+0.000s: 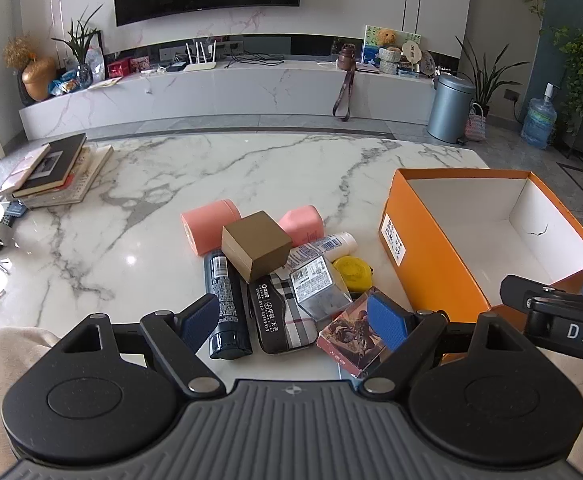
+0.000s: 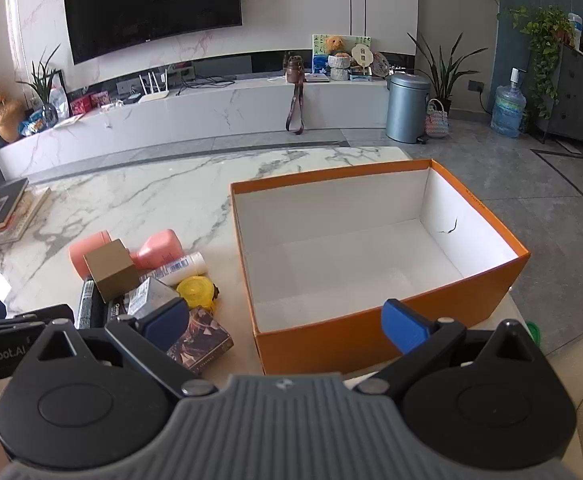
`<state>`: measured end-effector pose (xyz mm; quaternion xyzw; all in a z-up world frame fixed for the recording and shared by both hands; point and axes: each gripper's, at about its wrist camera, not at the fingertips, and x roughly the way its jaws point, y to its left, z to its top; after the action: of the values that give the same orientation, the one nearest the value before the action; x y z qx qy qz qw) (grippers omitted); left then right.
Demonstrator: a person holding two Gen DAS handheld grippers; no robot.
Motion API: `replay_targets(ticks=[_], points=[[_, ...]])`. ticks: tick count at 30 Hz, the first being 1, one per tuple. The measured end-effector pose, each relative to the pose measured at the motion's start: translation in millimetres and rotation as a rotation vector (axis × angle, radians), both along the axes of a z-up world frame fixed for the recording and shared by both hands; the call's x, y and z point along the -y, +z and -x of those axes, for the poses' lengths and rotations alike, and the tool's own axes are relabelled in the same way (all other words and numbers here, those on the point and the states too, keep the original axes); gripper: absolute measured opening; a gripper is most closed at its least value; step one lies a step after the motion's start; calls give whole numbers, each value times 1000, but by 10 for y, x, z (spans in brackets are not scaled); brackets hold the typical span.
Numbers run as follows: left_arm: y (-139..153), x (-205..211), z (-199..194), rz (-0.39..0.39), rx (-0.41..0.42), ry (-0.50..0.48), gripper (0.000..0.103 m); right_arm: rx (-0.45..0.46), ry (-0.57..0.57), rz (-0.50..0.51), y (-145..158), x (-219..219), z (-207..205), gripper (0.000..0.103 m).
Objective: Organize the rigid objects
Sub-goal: 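Move both tools toward the pink items in the cluster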
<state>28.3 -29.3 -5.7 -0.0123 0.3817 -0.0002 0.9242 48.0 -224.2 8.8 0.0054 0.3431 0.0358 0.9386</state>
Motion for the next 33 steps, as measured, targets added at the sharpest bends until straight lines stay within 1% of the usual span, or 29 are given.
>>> replay_targets(ticks=[12, 15, 19, 24, 25, 27, 28, 29, 31, 33], points=[[-71, -218, -61, 61, -24, -30, 98, -4, 19, 93, -3, -292, -49, 102], [-78, -296, -85, 78, -30, -31, 98, 1, 34, 92, 11, -344, -79, 102], [-86, -452, -146, 104, -41, -18, 98, 25, 74, 59, 71, -431, -123, 102], [-104, -619, -289, 131, -68, -23, 85, 70, 135, 32, 86, -586, -212, 100], [-109, -642, -325, 135, -72, -32, 83, 80, 151, 21, 82, -611, -238, 98], [-142, -698, -411, 156, -77, -55, 72, 70, 181, 7, 74, -679, -325, 87], [-164, -734, -459, 166, -88, -60, 69, 52, 199, 3, 63, -722, -394, 75], [-191, -778, -510, 177, -99, -59, 62, 34, 220, -5, 45, -764, -458, 68], [-238, -863, -612, 189, -110, -66, 58, -1, 252, -22, 9, -856, -588, 68], [-284, -926, -713, 173, -123, -75, 58, -20, 291, -30, -26, -958, -692, 67]])
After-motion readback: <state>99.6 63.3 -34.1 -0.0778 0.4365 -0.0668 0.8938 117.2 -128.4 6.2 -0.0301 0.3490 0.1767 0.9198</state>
